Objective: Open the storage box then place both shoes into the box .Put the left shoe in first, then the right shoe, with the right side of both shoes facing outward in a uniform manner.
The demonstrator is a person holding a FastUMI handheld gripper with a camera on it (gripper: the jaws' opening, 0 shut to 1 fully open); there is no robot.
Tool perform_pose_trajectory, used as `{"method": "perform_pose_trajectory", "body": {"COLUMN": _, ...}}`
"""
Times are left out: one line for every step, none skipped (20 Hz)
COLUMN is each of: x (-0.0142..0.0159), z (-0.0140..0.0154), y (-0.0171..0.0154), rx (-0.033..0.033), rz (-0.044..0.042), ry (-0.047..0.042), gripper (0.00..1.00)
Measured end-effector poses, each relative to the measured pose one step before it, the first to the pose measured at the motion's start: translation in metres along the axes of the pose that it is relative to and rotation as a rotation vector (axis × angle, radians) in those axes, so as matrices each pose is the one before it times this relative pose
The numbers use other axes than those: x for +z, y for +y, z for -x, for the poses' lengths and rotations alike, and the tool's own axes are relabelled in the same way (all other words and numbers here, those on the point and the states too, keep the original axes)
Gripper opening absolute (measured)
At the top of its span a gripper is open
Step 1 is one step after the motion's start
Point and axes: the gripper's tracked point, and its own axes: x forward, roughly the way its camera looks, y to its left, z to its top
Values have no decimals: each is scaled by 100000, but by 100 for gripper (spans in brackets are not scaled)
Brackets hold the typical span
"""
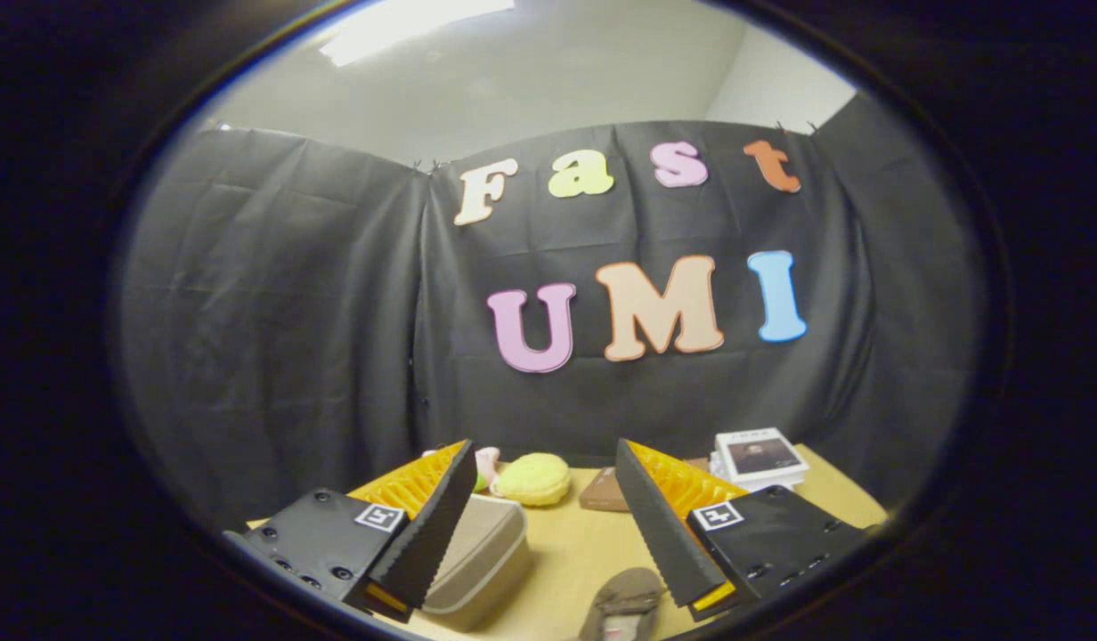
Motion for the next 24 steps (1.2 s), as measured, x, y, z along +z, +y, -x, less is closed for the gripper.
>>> {"method": "perform_pose_trajectory", "body": {"x": -610, "z": -15, "y": -140, "rx": 671, "rz": -3453, "ry": 1383, "gripper": 100}}
{"method": "perform_pose_trajectory", "body": {"x": -809, "z": 51, "y": 9, "rx": 925, "rz": -4288, "ry": 1542, "gripper": 100}}
{"method": "perform_pose_trajectory", "body": {"x": -930, "z": 27, "y": -24, "rx": 862, "rz": -5019, "ry": 1952, "gripper": 100}}
{"method": "perform_pose_trajectory", "body": {"x": -1129, "z": -69, "y": -196, "rx": 775, "rz": -5631, "ry": 2293, "gripper": 100}}
{"method": "perform_pose_trajectory", "body": {"x": -1150, "z": 1, "y": -62, "rx": 1112, "rz": -6096, "ry": 2567, "gripper": 100}}
{"method": "perform_pose_trajectory", "body": {"x": -1089, "z": 20, "y": -147, "rx": 1225, "rz": -5680, "ry": 2511, "gripper": 100}}
{"method": "perform_pose_trajectory", "body": {"x": -1035, "z": -86, "y": -171, "rx": 1200, "rz": -4786, "ry": 2656, "gripper": 100}}
{"method": "perform_pose_trajectory", "body": {"x": -1085, "z": -165, "y": -98, "rx": 1350, "rz": -4159, "ry": 3037, "gripper": 100}}
{"method": "perform_pose_trajectory", "body": {"x": -1143, "z": -129, "y": -40, "rx": 1643, "rz": -3796, "ry": 3369, "gripper": 100}}
{"method": "perform_pose_trajectory", "body": {"x": -1236, "z": -13, "y": -11, "rx": 1850, "rz": -4067, "ry": 3422, "gripper": 100}}
{"method": "perform_pose_trajectory", "body": {"x": -1126, "z": -257, "y": -49, "rx": 2095, "rz": -4937, "ry": 3337, "gripper": 100}}
{"method": "perform_pose_trajectory", "body": {"x": -1387, "z": -181, "y": -100, "rx": 1809, "rz": -5426, "ry": 3025, "gripper": 100}}
{"method": "perform_pose_trajectory", "body": {"x": -887, "z": -260, "y": -264, "rx": 1510, "rz": -5621, "ry": 2436, "gripper": 100}}
{"method": "perform_pose_trajectory", "body": {"x": -981, "z": -245, "y": -219, "rx": 1461, "rz": -5618, "ry": 2155, "gripper": 100}}
{"method": "perform_pose_trajectory", "body": {"x": -695, "z": -279, "y": -246, "rx": 1615, "rz": -5425, "ry": 1807, "gripper": 100}}
{"method": "perform_pose_trajectory", "body": {"x": -307, "z": -179, "y": -101, "rx": 1601, "rz": -5152, "ry": 1211, "gripper": 100}}
{"method": "perform_pose_trajectory", "body": {"x": -328, "z": -297, "y": -87, "rx": 1780, "rz": -4707, "ry": 1061, "gripper": 100}}
{"method": "perform_pose_trajectory", "body": {"x": -719, "z": -95, "y": -258, "rx": 1865, "rz": -3853, "ry": 1334, "gripper": 100}}
{"method": "perform_pose_trajectory", "body": {"x": -552, "z": -203, "y": -306, "rx": 1166, "rz": -2993, "ry": 1570, "gripper": 100}}
{"method": "perform_pose_trajectory", "body": {"x": -533, "z": -169, "y": -364, "rx": 620, "rz": -2733, "ry": 1529, "gripper": 100}}
{"method": "perform_pose_trajectory", "body": {"x": -451, "z": -252, "y": -420, "rx": 476, "rz": -2993, "ry": 1832, "gripper": 100}}
{"method": "perform_pose_trajectory", "body": {"x": -377, "z": -196, "y": -345, "rx": 556, "rz": -3400, "ry": 1864, "gripper": 100}}
{"method": "perform_pose_trajectory", "body": {"x": -283, "z": -182, "y": -321, "rx": 705, "rz": -3353, "ry": 1410, "gripper": 100}}
{"method": "perform_pose_trajectory", "body": {"x": -163, "z": -118, "y": -300, "rx": 323, "rz": -2472, "ry": 422, "gripper": 100}}
